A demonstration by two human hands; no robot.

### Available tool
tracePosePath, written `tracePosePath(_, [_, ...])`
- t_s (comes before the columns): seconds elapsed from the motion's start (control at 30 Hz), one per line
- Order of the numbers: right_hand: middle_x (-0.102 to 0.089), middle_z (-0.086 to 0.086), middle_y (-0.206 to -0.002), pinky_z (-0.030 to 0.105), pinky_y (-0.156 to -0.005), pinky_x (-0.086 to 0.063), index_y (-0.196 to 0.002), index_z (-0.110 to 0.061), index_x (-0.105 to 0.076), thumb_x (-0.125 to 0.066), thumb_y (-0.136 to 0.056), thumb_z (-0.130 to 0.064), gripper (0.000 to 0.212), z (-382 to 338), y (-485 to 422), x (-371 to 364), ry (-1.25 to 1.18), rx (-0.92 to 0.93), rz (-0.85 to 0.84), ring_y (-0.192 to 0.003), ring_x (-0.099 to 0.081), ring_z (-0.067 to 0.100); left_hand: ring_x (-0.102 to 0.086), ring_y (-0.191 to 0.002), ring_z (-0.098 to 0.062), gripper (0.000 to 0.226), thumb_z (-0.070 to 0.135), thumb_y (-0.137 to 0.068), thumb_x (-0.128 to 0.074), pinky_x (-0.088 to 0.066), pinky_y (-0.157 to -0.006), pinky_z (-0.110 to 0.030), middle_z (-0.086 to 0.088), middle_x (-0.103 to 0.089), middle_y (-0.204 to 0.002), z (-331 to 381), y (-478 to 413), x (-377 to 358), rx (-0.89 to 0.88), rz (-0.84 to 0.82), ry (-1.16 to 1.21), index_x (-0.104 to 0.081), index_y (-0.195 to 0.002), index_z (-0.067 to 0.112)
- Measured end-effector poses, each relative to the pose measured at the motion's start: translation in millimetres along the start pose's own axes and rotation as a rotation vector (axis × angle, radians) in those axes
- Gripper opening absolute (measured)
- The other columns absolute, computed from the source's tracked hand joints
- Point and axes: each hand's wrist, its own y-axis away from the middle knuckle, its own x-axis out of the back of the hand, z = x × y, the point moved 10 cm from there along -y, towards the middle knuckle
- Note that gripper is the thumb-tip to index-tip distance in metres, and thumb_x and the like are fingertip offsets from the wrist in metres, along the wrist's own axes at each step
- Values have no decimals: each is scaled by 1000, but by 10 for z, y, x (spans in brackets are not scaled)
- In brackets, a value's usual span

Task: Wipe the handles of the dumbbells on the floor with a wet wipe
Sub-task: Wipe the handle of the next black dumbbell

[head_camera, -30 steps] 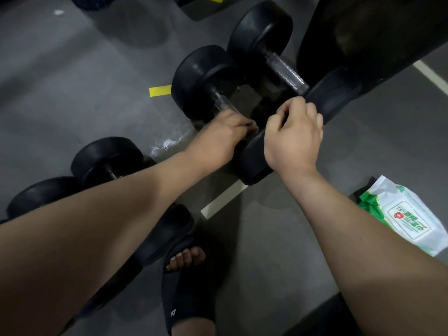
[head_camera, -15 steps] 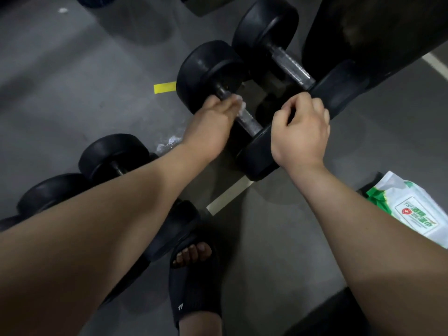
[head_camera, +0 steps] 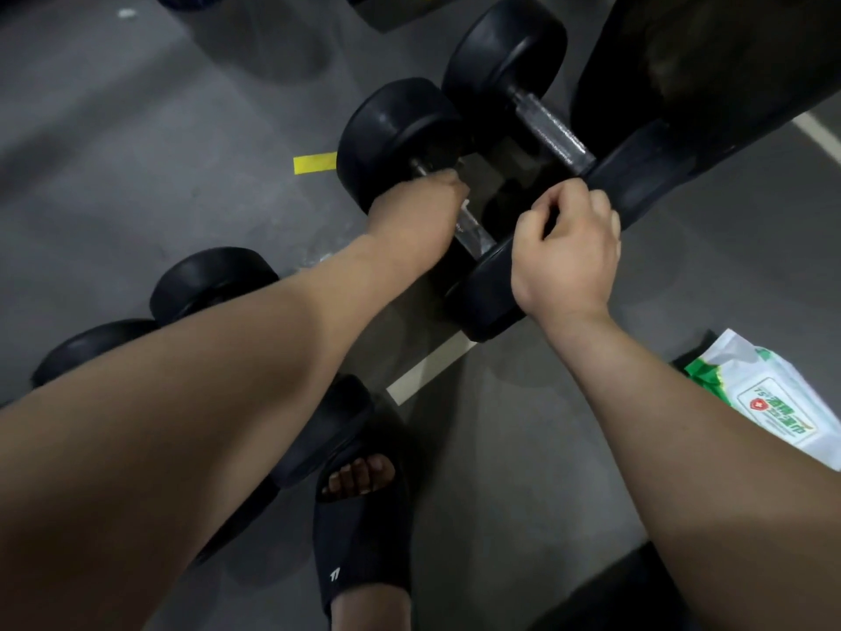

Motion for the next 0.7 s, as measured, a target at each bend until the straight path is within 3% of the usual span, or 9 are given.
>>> tracePosePath(0.1, [-55, -4, -96, 39, -96, -41, -90, -22, -55, -46, -91, -30, 13, 5, 0, 4, 0, 4, -3, -98, -50, 20, -62, -114, -26, 47, -1, -90, -55, -53, -94, -38, -3, -65, -127, 257, 43, -122, -134, -150, 114, -63, -130, 22])
tracePosePath(0.17, [-55, -3, -97, 39, -96, -41, -90, -22, -55, -46, -91, -30, 13, 3, 4, 4, 3, 5, -8, -99, -50, 21, -63, -112, -24, 49, -1, -90, -54, -54, -91, -39, -2, -66, -125, 299, 94, -141, -197, -158, 144, -63, -131, 25])
tracePosePath(0.27, [-54, -4, -97, 38, -96, -40, -90, -22, -54, -45, -91, -30, 12, 1, 3, 5, 4, -2, -13, -99, -49, 20, -61, -117, -23, 53, 10, -91, -48, -54, -92, -43, 5, -63, -133, 66, 67, -110, -120, -73, 88, -59, -134, 38])
tracePosePath(0.4, [-53, -4, -97, 41, -96, -42, -90, -22, -54, -45, -91, -30, 12, -8, 6, 8, 2, -6, -7, -99, -50, 21, -45, -118, -17, 40, 46, -98, -43, -39, -108, -34, 8, -52, -134, -43, 220, -84, -55, 194, 144, -64, -132, 39])
tracePosePath(0.43, [-53, -4, -97, 42, -96, -42, -90, -22, -54, -45, -91, -30, 12, -7, 5, 7, 0, -3, -7, -99, -50, 22, -44, -119, -21, 41, 42, -99, -45, -37, -109, -37, 4, -52, -135, 34, 299, -119, -93, 195, 123, -62, -136, 34])
tracePosePath(0.53, [-54, -2, -99, 42, -96, -42, -92, -21, -56, -45, -92, -31, 15, -4, 3, 6, 8, 0, -12, -100, -50, 22, -51, -126, -36, 49, 0, -90, -54, -37, -110, -53, -15, -59, -137, 233, 431, -211, -318, 167, 135, -58, -139, 5])
tracePosePath(0.6, [-53, -2, -99, 40, -96, -41, -93, -20, -56, -46, -92, -31, 15, -11, 6, 7, 36, 1, -11, -101, -49, 22, -53, -125, -34, 44, 2, -93, -51, -38, -111, -45, -16, -61, -137, 147, 377, -192, -289, 202, 164, -59, -136, 1])
tracePosePath(0.7, [-50, 2, -106, 39, -91, -34, -98, -18, -59, -47, -94, -30, 17, -41, 16, 28, 154, -18, 3, -105, -46, 26, -53, -120, -28, 43, 27, -101, -45, -39, -109, -26, -10, -62, -137, -36, 314, -131, -158, 267, 257, -63, -136, 8])
